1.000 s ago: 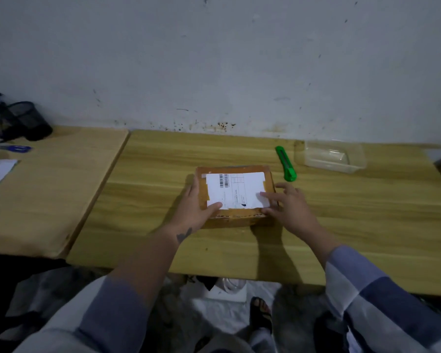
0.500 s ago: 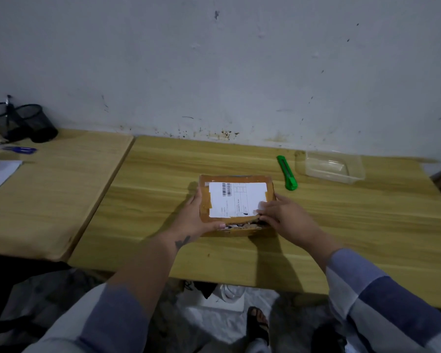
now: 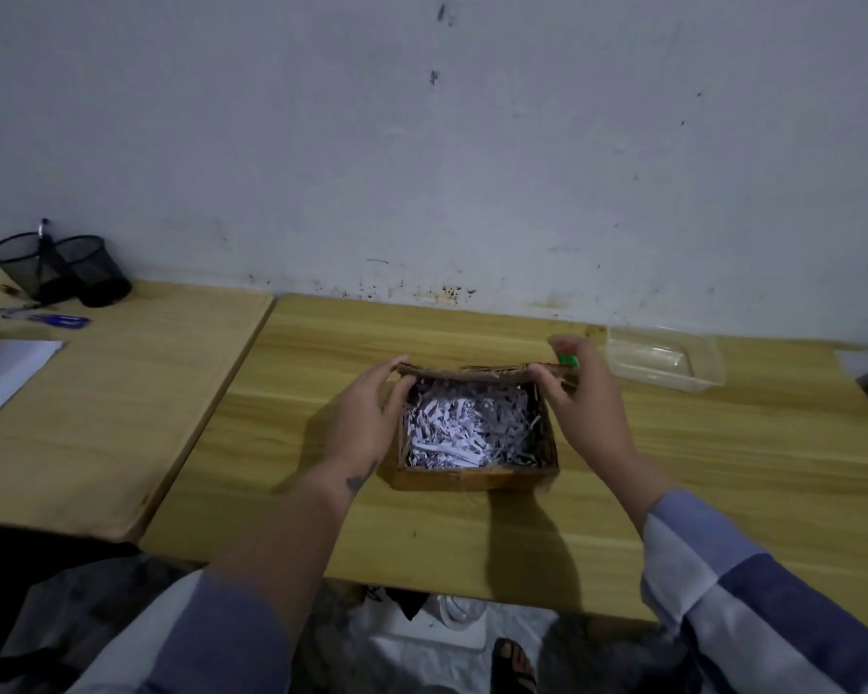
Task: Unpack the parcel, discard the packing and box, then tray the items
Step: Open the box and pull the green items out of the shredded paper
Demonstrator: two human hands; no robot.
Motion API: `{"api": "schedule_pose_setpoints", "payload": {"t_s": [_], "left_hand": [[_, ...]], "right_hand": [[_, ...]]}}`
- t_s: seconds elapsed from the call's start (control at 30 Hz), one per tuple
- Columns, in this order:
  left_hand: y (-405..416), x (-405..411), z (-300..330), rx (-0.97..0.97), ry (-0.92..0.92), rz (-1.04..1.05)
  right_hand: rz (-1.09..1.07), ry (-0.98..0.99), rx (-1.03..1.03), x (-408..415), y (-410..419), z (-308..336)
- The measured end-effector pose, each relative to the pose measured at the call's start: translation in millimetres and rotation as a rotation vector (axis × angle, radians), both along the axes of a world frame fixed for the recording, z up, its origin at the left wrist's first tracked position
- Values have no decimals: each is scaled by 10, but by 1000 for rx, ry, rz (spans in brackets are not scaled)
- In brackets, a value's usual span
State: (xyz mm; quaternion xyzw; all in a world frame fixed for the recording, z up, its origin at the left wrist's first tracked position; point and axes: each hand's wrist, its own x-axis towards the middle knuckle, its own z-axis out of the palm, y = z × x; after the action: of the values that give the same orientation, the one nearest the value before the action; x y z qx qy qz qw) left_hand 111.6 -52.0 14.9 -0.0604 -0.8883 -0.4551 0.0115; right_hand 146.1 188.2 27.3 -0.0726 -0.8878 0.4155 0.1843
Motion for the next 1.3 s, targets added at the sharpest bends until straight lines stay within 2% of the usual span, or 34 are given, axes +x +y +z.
{"api": "schedule_pose_setpoints", "payload": {"t_s": [0.13, 0.3, 0.4, 0.53, 0.6, 0.7, 0.93, 1.0, 1.07, 1.1, 1.17, 1.23, 1.3], "left_hand": [[142, -214, 135, 2, 92, 116], [286, -513, 191, -46, 125, 178], [372, -637, 180, -155, 130, 148], [442, -739, 64, -136, 63, 58], [449, -814, -104, -218, 39, 40], [432, -905, -338, -367, 13, 44], [409, -995, -464, -517, -138, 14], [407, -958, -402, -552, -67, -10], [399, -870, -306, -521, 108, -19], [400, -808, -249, -490, 174, -37], [400, -686, -167, -418, 171, -158], [422, -575, -143, -382, 27, -338], [447, -520, -164, -408, -104, -475]], "right_hand": [[-60, 63, -230, -194, -27, 149], [-83, 93, -241, -541, 37, 159], [-56, 38, -167, -768, 124, 64], [10, -86, 28, -962, 203, -190], [1, -156, 99, -1015, 255, -342], [-7, -237, 129, -1062, 316, -539], [35, -428, 274, -1156, 345, -665], [12, -382, 375, -1079, 305, -581], [10, -251, 442, -935, 233, -460], [29, -186, 450, -856, 193, -401], [127, -125, 429, -713, 127, -306], [268, -214, 368, -581, 59, -228], [362, -403, 361, -488, 1, -203]]}}
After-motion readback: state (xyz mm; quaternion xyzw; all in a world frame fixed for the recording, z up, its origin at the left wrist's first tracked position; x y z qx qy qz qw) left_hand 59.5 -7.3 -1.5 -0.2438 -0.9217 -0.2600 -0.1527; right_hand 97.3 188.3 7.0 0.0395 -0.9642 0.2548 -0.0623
